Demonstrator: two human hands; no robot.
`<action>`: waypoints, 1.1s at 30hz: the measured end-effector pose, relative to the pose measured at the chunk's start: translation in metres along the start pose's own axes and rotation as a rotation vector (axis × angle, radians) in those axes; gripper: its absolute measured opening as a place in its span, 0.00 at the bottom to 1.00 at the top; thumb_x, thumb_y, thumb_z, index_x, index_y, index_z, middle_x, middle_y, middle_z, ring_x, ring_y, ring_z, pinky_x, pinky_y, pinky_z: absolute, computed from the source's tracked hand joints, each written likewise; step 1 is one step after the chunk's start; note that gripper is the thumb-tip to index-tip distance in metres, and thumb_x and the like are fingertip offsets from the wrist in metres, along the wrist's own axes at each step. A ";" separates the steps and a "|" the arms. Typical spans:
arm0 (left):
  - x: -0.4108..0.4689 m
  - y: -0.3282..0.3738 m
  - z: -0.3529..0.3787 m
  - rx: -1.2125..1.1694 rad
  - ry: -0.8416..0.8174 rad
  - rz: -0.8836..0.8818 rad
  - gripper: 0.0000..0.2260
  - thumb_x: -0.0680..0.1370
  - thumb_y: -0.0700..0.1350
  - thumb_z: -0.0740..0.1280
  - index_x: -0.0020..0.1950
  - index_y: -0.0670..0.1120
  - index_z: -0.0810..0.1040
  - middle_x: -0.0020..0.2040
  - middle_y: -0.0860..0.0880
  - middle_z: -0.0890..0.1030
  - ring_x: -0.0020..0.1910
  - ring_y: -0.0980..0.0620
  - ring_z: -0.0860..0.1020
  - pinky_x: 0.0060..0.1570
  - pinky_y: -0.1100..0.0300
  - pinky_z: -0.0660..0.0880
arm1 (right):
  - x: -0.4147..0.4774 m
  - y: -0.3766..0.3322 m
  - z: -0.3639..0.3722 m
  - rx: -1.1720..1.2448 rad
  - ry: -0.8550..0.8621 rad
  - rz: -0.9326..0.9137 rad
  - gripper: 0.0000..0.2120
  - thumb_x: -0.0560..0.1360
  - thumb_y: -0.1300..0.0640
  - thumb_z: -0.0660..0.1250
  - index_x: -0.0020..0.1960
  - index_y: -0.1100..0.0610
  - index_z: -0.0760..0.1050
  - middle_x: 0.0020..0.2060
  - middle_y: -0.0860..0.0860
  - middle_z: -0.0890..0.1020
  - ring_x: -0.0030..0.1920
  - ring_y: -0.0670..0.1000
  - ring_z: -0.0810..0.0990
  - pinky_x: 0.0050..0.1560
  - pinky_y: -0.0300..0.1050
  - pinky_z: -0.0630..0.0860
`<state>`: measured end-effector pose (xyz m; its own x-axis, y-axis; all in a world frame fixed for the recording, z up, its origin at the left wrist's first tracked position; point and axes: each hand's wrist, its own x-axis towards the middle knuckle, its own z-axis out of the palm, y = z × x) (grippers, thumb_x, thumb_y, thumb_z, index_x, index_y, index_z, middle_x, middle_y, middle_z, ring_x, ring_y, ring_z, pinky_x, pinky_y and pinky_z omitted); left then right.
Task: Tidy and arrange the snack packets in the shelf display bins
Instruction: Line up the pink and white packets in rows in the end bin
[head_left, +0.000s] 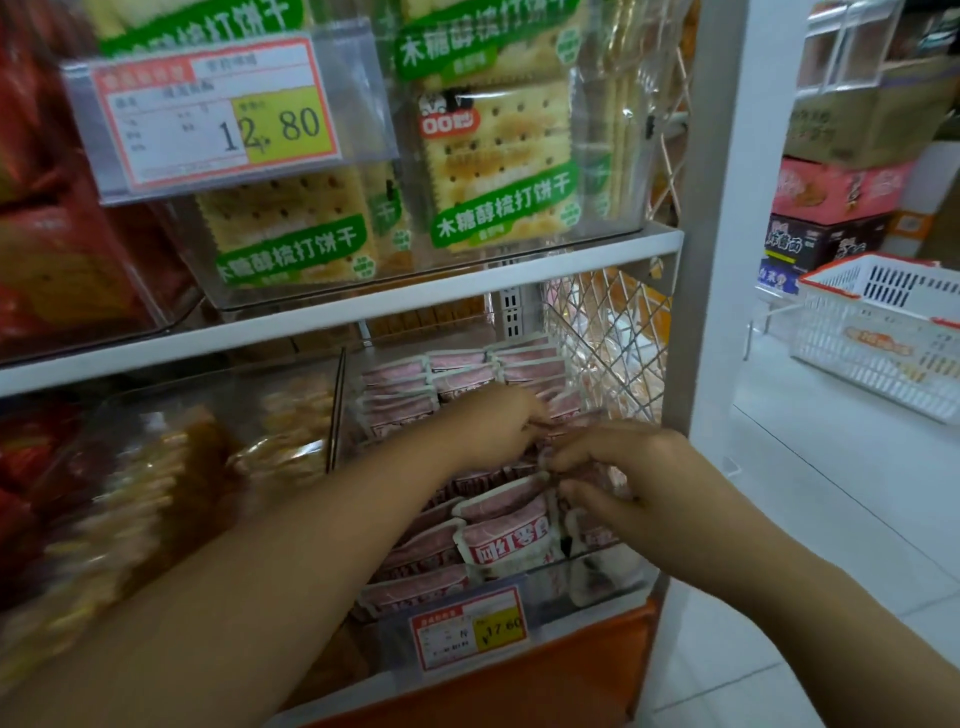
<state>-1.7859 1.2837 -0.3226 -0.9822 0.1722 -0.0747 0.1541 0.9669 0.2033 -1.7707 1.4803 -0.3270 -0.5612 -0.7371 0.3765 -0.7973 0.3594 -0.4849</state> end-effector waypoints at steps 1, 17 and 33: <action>-0.001 0.002 0.003 -0.003 0.005 0.007 0.10 0.80 0.43 0.61 0.56 0.44 0.80 0.56 0.45 0.79 0.54 0.46 0.76 0.57 0.52 0.72 | -0.003 0.000 -0.001 -0.024 -0.039 0.000 0.07 0.73 0.57 0.68 0.51 0.51 0.80 0.49 0.45 0.81 0.49 0.45 0.77 0.48 0.42 0.76; 0.039 -0.002 -0.025 -0.010 0.117 -0.160 0.09 0.77 0.42 0.66 0.56 0.44 0.83 0.56 0.48 0.82 0.51 0.51 0.80 0.52 0.58 0.75 | 0.007 0.002 0.007 -0.032 -0.200 0.024 0.13 0.75 0.52 0.66 0.59 0.49 0.78 0.55 0.45 0.80 0.55 0.44 0.75 0.58 0.40 0.73; 0.057 0.013 -0.010 0.214 0.271 -0.118 0.06 0.79 0.37 0.59 0.52 0.46 0.73 0.41 0.49 0.72 0.34 0.52 0.70 0.29 0.61 0.60 | 0.008 0.003 0.007 -0.072 -0.189 -0.008 0.14 0.77 0.51 0.64 0.62 0.47 0.75 0.59 0.43 0.77 0.60 0.44 0.69 0.56 0.33 0.64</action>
<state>-1.8409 1.3040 -0.3143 -0.9830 0.0285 0.1815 0.0285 0.9996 -0.0027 -1.7762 1.4721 -0.3310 -0.5083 -0.8321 0.2217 -0.8194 0.3882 -0.4218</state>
